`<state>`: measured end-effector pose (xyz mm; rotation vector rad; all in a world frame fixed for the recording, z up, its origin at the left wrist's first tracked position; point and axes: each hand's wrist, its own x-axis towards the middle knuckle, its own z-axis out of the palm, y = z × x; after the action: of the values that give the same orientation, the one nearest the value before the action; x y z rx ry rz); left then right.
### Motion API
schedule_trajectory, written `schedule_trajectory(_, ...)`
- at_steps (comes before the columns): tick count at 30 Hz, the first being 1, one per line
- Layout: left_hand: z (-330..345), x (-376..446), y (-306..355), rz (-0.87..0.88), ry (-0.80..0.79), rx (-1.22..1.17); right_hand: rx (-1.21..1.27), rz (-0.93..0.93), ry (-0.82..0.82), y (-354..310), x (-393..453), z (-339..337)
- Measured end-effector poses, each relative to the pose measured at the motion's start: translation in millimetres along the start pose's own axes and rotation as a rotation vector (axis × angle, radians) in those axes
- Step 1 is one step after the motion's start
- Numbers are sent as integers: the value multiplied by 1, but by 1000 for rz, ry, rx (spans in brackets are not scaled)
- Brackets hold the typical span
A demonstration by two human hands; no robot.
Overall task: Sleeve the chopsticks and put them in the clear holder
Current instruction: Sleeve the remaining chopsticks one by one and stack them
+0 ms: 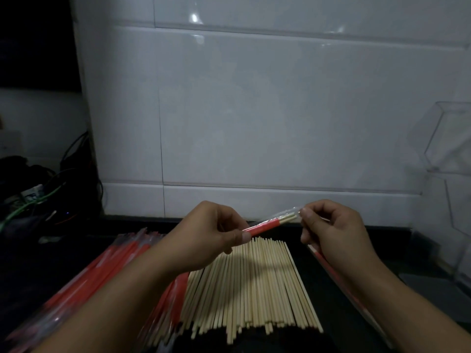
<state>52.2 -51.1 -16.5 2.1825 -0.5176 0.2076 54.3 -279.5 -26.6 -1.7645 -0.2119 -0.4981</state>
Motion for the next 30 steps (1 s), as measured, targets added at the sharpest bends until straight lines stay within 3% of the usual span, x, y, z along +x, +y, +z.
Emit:
schedule_trajectory(4, 0, 0, 0, -15, -1, 2, 129, 47, 44, -2, 2, 0)
schedule_trajectory(8, 6, 1, 2, -15, 68, -60, 510, 271, -58, -7, -1, 7)
schedule_trajectory(11, 17, 0, 7, -11, 100, -131, 427, 300, -289, -7, -9, 14)
schedule_trajectory(13, 24, -1, 9, -10, 57, -150, 322, 287, -337, -4, -14, 19)
schedule_trajectory(16, 28, -2, 12, 8, -2, -187, 349, 273, -226, -4, -9, 19)
schedule_trajectory(19, 18, -3, 12, 11, 77, -93, 492, 277, -54, -7, 8, -1)
schedule_trajectory(21, 8, -1, 4, -9, 189, 53, 352, 275, 7, -3, 21, -25)
schedule_trajectory(24, -9, 4, -15, -105, 282, 366, -79, 303, 11, 14, 33, -53)
schedule_trajectory(27, -19, 8, -39, -290, 238, 679, -464, 343, -95, 32, 37, -59)
schedule_trajectory(30, -21, 6, -55, -409, 149, 854, -685, 409, -193, 49, 39, -56)
